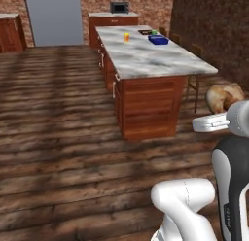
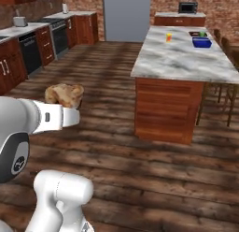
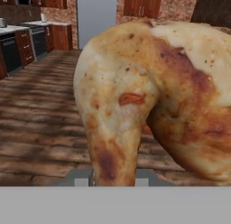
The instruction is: Gather the broccoli and sweet potato from the fridge and place them on a tray on the dining counter. Then gather the chicken drumstick and fish from the fridge and place them on the other tray.
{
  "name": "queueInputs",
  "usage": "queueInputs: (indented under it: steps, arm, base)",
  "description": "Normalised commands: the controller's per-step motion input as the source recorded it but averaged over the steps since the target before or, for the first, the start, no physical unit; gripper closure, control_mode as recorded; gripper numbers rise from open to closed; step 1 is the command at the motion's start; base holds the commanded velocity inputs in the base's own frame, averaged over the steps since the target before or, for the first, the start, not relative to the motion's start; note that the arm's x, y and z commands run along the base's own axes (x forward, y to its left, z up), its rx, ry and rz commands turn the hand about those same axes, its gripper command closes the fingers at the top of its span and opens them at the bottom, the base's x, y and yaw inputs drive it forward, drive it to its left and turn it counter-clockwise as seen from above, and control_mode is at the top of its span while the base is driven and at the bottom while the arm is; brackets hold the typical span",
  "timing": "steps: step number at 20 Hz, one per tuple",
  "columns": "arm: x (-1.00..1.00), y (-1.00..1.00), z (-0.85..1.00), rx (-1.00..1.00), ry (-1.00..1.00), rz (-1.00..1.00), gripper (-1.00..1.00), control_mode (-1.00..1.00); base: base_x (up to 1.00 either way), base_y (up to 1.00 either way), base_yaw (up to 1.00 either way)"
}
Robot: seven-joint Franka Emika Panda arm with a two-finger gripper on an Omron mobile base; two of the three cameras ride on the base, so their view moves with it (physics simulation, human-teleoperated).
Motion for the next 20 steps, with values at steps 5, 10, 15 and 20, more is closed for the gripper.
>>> queueInputs:
  steps: [5, 10, 15, 20]
  arm:
    - [0.00, 0.00, 0.00, 0.00, 0.00, 0.00, 1.00, 1.00]
    - [0.00, 0.00, 0.00, 0.00, 0.00, 0.00, 1.00, 1.00]
    - [0.00, 0.00, 0.00, 0.00, 0.00, 0.00, 1.00, 1.00]
    - [0.00, 0.00, 0.00, 0.00, 0.00, 0.00, 1.00, 1.00]
  base:
    - [0.39, -1.00, -0.12]
    - [0.40, -1.00, -0.07]
    - [0.27, -1.00, -0.04]
    - [0.55, -1.00, -0.01]
